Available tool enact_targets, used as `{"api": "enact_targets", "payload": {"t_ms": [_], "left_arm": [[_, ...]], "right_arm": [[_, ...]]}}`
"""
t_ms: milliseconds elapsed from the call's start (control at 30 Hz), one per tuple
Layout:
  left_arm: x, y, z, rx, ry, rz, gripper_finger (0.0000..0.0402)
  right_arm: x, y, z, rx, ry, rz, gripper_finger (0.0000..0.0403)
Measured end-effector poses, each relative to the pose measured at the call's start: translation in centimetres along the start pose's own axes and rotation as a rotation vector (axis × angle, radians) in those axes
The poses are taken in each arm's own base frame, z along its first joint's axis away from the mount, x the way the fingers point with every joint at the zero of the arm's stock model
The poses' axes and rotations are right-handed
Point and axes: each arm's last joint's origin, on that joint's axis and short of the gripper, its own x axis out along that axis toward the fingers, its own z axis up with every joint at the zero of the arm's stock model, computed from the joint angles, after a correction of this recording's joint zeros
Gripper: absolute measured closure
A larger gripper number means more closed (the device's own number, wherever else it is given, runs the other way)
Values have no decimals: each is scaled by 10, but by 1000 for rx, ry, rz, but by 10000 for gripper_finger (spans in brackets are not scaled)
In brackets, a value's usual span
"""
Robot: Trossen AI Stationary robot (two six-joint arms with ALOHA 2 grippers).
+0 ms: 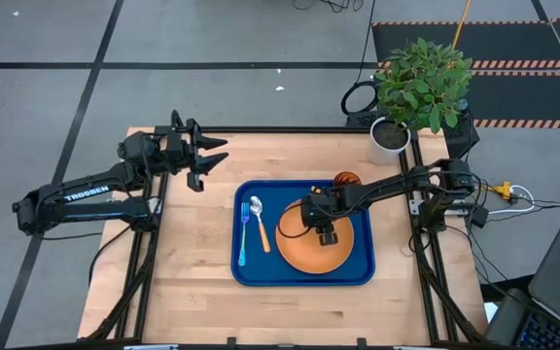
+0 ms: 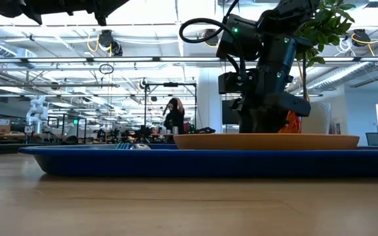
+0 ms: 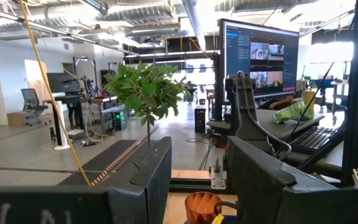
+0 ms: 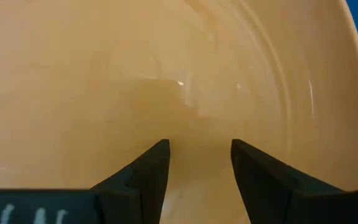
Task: Pick and place plate/cup/fork/spoon on tray
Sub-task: Adjust the orange plate on the blue tray, then adjust the orange spoon on the blue tray
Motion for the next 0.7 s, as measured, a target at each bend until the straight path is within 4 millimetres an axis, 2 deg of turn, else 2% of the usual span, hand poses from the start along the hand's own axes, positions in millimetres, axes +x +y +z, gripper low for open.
{"api": "enact_targets", "payload": {"t_ms": [167,367,500,600,700], "left_arm": [[0,0,0,0,0,0,240],[0,0,0,0,-1,0,240],[0,0,1,10,-9,1,240],[0,0,2,17,-21,2,240],[0,0,3,24,-28,1,240]], "right_arm": [[-13,-1,1,0,-49,-11,234],[-66,-7,8,29,-278,-59,234],[-88,-8,18,-4,-458,-96,234],[-93,-6,32,-124,-583,-150,234],[-88,-7,51,-248,-589,-185,234]]}}
